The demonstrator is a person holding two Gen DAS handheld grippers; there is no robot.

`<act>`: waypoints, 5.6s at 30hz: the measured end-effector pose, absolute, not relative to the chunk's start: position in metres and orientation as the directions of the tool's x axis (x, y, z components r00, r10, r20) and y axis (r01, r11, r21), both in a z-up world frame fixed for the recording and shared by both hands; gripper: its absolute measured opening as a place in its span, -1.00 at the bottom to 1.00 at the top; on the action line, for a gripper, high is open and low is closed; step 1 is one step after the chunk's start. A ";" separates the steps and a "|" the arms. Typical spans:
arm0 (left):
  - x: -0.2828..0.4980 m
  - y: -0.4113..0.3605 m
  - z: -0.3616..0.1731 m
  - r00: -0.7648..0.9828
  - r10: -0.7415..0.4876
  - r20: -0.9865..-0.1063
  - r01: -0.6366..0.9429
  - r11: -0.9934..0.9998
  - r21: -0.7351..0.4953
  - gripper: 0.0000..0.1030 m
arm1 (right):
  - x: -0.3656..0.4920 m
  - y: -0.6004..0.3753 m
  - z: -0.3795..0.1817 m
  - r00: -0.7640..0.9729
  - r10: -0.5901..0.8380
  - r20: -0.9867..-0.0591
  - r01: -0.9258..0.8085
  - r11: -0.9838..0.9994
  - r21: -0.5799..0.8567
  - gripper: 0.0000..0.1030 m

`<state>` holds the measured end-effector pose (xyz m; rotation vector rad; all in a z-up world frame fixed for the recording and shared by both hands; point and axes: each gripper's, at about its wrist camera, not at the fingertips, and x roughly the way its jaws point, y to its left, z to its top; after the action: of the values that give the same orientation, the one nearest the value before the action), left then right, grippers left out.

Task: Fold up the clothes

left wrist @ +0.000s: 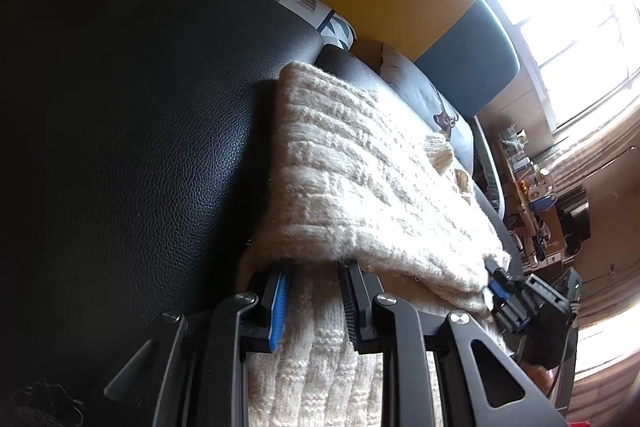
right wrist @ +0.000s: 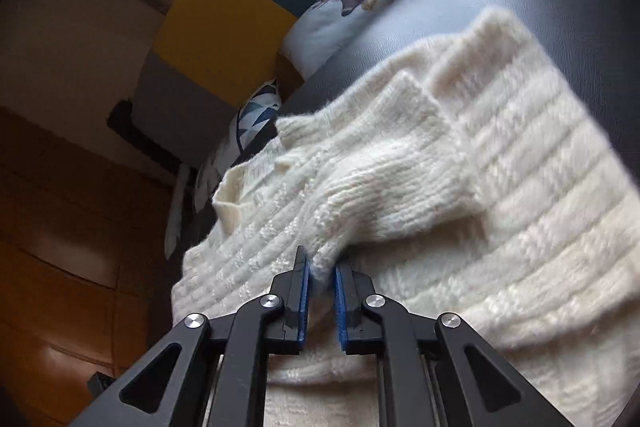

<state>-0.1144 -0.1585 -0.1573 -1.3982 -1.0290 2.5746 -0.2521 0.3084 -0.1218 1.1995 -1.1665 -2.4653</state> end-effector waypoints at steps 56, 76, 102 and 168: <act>-0.116 -0.086 -0.132 -0.674 0.369 -0.640 -0.109 -0.907 -0.407 -0.49 | -0.319 0.195 -0.042 -0.202 -0.807 -0.554 0.376 -0.586 0.718 0.99; -0.126 -0.085 -0.154 -0.623 0.441 -0.646 -0.118 -0.869 -0.480 -0.43 | -0.417 0.004 -0.123 0.201 -0.921 -0.333 0.340 -0.253 0.906 1.00; -0.208 -0.102 -0.145 -0.654 0.269 -0.706 -0.019 -0.940 -0.341 -0.40 | -0.231 0.378 -0.158 -0.600 -0.520 -0.608 0.006 -0.763 0.647 0.51; 0.082 -0.105 -0.140 -0.460 0.416 -0.784 -0.075 -0.898 -0.433 -0.07 | 0.055 0.329 -0.171 -0.486 -0.658 -0.576 0.227 -0.731 0.644 1.00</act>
<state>0.0817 -0.1053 -0.1404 -1.4341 -0.4922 2.4096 0.0550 0.3292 -0.1711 1.1611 -0.6758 -2.2243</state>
